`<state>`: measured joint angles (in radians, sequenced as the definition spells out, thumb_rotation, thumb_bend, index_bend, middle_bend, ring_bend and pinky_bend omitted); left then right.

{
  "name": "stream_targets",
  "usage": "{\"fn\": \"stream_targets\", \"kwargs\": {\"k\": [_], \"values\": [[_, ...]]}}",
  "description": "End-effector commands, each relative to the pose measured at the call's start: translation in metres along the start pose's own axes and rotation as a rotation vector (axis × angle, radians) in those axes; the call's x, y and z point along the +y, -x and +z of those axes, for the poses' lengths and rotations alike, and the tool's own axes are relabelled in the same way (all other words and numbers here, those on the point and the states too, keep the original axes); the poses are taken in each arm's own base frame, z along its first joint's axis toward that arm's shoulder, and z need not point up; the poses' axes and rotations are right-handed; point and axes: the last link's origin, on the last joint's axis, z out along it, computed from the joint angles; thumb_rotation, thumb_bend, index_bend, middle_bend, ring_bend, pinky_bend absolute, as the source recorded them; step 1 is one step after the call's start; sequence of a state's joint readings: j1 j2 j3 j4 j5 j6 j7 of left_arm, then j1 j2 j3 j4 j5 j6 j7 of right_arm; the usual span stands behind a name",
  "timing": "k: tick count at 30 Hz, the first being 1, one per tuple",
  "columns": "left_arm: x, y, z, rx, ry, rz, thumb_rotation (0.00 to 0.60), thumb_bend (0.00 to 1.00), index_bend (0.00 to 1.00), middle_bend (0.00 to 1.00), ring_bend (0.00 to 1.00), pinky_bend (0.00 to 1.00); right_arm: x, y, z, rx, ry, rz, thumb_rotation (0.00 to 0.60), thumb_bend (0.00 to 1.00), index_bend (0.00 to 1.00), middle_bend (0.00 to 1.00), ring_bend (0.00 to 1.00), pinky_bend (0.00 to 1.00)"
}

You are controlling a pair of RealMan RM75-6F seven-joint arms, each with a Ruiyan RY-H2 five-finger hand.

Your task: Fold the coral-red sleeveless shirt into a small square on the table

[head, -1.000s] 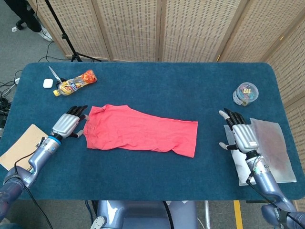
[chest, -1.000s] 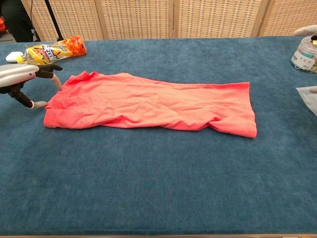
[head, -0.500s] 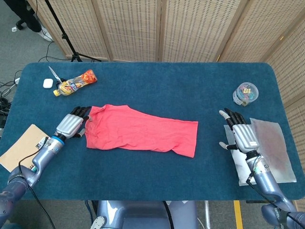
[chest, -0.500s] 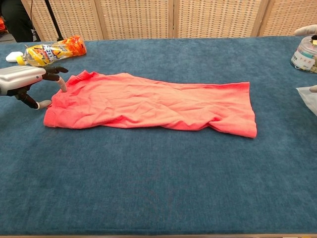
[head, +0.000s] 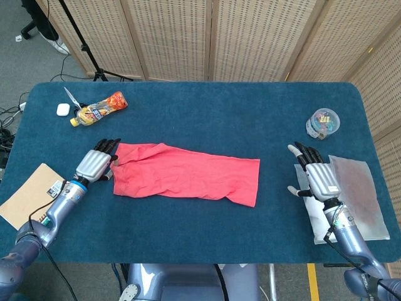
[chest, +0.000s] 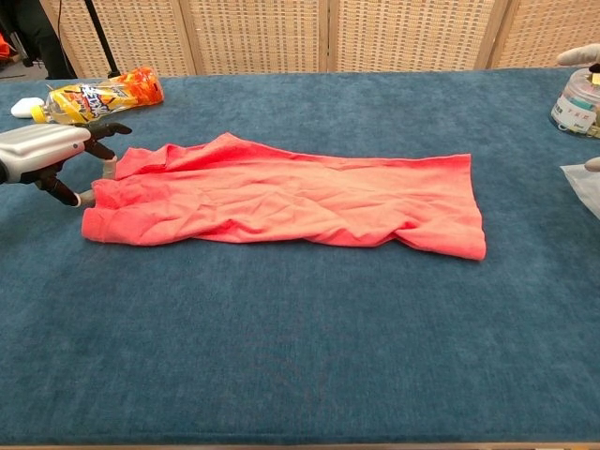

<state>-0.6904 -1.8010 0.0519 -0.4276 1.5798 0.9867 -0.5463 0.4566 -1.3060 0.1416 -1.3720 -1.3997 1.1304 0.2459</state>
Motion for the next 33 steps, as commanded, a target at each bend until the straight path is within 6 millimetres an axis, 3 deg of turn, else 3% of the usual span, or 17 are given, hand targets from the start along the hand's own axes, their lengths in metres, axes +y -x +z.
{"fn": "stream_targets", "kwargs": {"k": [1,17,23,25,26,33], "values": [[0.003,-0.003,0.001,0.041,0.002,-0.020,0.600,0.43,0.72,0.00,0.00,0.00,0.000,0.000,0.000,0.000,-0.001,-0.001,0.600,0.23,0.00,0.00,0.00,0.00],[-0.006,-0.008,0.001,0.045,-0.021,-0.011,0.600,0.44,0.73,0.00,0.00,0.00,-0.001,0.000,0.000,0.000,-0.003,0.001,0.600,0.23,0.00,0.00,0.00,0.00],[-0.034,-0.021,-0.009,0.040,-0.092,-0.002,0.600,0.44,0.73,0.00,0.00,0.00,0.000,0.000,0.000,0.002,-0.002,0.002,0.600,0.23,0.00,0.00,0.00,0.00],[-0.048,-0.027,-0.016,0.035,-0.122,0.012,0.600,0.44,0.73,0.00,0.00,0.00,-0.001,0.000,0.000,-0.001,-0.003,0.001,0.600,0.23,0.00,0.00,0.00,0.00],[-0.067,-0.035,-0.025,0.040,-0.172,0.031,0.600,0.44,0.73,0.00,0.00,0.00,-0.001,0.001,0.000,-0.006,-0.005,-0.002,0.600,0.23,0.00,0.00,0.00,0.00],[-0.110,-0.057,-0.054,0.040,-0.286,0.053,0.600,0.44,0.73,0.00,0.00,0.00,-0.002,0.002,-0.001,-0.004,-0.007,-0.005,0.600,0.23,0.00,0.00,0.00,0.00]]}}
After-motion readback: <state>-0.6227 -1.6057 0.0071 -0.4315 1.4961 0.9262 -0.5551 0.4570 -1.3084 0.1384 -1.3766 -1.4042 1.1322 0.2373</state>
